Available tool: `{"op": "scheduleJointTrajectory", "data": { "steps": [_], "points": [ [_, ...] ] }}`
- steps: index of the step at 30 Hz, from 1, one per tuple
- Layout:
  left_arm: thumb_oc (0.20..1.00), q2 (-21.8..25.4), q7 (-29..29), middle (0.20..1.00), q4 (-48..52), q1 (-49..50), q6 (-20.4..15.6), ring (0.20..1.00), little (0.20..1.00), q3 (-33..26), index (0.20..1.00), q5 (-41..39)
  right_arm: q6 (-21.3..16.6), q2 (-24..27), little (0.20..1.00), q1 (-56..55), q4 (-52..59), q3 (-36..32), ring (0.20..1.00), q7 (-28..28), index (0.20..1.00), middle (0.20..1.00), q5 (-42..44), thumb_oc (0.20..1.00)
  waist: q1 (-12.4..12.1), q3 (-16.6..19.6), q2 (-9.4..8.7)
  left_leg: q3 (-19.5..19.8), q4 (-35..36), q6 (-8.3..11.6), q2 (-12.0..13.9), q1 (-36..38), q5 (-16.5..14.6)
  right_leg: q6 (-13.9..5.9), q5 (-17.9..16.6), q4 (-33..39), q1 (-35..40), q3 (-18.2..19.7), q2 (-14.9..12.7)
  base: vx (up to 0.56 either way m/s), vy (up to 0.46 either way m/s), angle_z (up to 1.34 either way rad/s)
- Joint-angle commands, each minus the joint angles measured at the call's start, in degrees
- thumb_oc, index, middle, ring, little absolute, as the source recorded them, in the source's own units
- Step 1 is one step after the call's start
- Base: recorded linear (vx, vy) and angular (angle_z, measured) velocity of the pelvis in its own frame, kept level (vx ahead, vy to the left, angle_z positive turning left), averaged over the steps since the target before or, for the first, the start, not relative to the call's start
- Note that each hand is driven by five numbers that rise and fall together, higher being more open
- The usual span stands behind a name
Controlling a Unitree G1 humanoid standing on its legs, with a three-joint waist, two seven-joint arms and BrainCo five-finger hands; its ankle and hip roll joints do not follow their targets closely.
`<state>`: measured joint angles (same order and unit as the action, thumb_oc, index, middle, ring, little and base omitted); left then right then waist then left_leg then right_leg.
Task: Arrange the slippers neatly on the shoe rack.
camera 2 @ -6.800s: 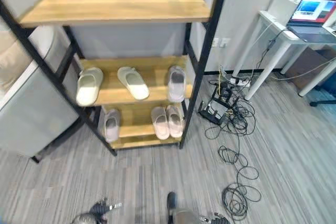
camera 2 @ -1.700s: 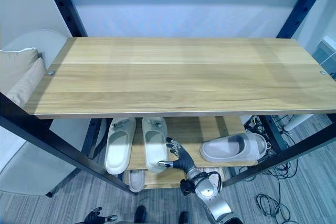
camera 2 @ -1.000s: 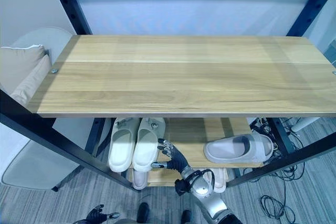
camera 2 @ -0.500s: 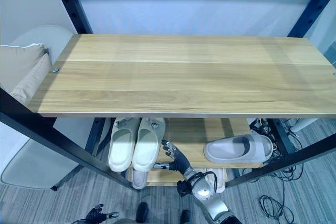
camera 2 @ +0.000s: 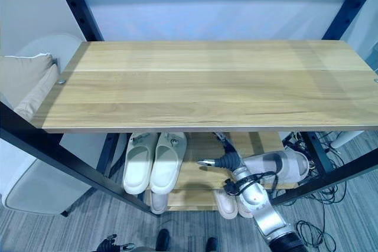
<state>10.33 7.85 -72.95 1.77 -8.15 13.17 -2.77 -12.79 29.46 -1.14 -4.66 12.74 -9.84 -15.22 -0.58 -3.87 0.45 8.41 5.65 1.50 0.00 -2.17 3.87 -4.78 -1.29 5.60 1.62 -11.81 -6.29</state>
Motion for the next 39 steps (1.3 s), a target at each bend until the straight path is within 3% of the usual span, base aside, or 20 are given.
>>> {"op": "scheduleJointTrajectory", "data": {
  "steps": [1,7,14,29,39],
  "points": [
    [1.0,-3.28,-0.03,1.0,-3.39,-2.77,-1.18,1.0,1.0,1.23,1.0,2.44,0.29,-1.25,1.0,1.43,1.72,-0.89,1.0,-5.59,1.0,1.0,-5.03,1.0,-0.2,-0.6,-1.36,-1.58,-0.65,1.04,0.15,0.98,-5.16,-3.63,2.55,-0.6,2.82,-0.1,-1.97,0.0,0.0,0.0],
    [1.0,-3.21,0.19,1.0,-3.11,-2.37,-1.18,1.0,1.0,0.47,1.0,3.13,4.13,-0.5,1.0,-2.18,1.78,-7.16,1.0,-10.73,1.0,1.0,-13.52,1.0,0.36,-0.37,-1.59,-1.51,-0.65,0.76,0.07,1.07,-5.63,-3.66,2.61,-0.6,2.73,0.28,-1.82,0.0,0.0,0.0],
    [1.0,-3.59,0.89,1.0,-2.98,-2.79,-0.8,1.0,1.0,0.46,1.0,2.66,6.34,-2.67,1.0,-5.47,3.45,-5.85,1.0,-10.19,1.0,1.0,-15.05,1.0,0.98,-0.51,-1.67,-2.12,-0.65,0.53,0.02,1.01,-5.78,-3.7,2.52,-0.61,2.46,0.85,-1.94,0.0,0.0,0.0],
    [1.0,-3.43,1.66,1.0,-3.63,-2.75,-0.07,1.0,1.0,0.37,1.0,1.5,6.67,-6.04,1.0,-7.92,-1.68,-0.7,1.0,-6.67,1.0,1.0,-6.63,1.0,1.91,-0.74,-1.68,-2.93,-0.65,0.45,-0.07,1.39,-6.01,-3.72,2.21,-0.67,2.32,1.53,-2.15,0.0,-0.001,-0.02],
    [1.0,-2.57,0.96,1.0,-3.72,-2.42,0.33,1.0,1.0,1.26,1.0,0.84,5.53,-9.28,1.0,-2.8,-8.95,3.75,1.0,-2.18,1.0,1.0,9.21,1.0,1.14,-0.35,-1.74,-2.85,-0.65,0.55,-0.21,1.5,-5.86,-3.59,2.09,-0.6,2.5,1.32,-2.22,0.0,0.0,0.0]
  ]
}}
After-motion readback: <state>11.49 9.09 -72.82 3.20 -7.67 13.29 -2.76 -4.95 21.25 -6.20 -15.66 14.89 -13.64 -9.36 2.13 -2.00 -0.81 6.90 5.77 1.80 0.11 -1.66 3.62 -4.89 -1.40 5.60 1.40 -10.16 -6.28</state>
